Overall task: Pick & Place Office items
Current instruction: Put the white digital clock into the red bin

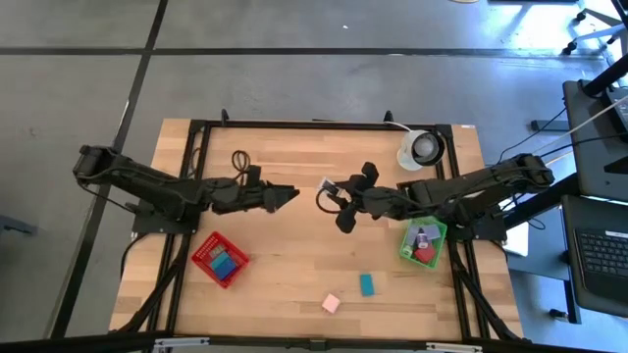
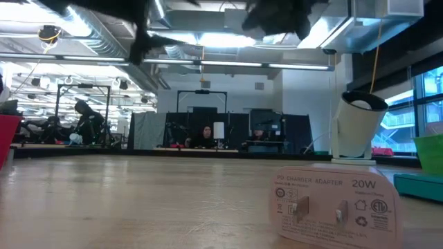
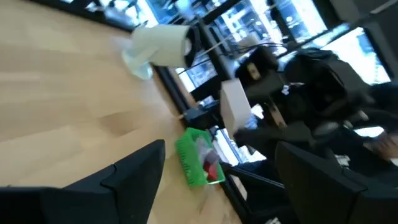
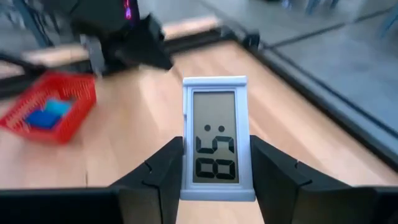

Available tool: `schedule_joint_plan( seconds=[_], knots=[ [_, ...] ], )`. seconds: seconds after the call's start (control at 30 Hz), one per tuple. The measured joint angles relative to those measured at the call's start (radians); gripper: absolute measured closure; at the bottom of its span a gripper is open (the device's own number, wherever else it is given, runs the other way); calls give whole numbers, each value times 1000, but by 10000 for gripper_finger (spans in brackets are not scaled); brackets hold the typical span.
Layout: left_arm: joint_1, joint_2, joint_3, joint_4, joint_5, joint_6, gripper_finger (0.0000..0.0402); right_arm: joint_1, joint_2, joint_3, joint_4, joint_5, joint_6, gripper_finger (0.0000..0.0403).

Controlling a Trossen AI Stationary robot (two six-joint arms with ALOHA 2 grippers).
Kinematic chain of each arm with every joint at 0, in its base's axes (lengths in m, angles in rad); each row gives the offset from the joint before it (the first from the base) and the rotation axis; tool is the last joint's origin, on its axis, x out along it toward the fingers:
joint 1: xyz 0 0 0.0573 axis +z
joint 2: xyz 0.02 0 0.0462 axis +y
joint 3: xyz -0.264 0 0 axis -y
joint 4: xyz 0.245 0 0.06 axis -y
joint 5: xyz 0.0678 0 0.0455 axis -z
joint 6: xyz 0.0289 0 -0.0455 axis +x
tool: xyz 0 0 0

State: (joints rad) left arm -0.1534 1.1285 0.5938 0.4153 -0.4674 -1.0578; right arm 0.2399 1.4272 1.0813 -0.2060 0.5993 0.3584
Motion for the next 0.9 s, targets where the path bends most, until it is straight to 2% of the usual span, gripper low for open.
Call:
schedule_joint_plan(
  seconds=[0.27, 0.47, 0.73, 0.9],
  knots=[
    [146, 167, 0, 84, 238, -129, 96, -18, 78, 0, -51, -119, 28, 242],
    [200, 286, 0, 247, 335, -145, 96, -18, 148, 0, -50, -134, 57, 241],
    [228, 372, 0, 264, 407, -200, 96, -35, 188, 0, -45, -112, 16, 241],
    [228, 398, 0, 268, 388, -204, 96, -53, 189, 0, -37, -108, -19, 240]
  ],
)
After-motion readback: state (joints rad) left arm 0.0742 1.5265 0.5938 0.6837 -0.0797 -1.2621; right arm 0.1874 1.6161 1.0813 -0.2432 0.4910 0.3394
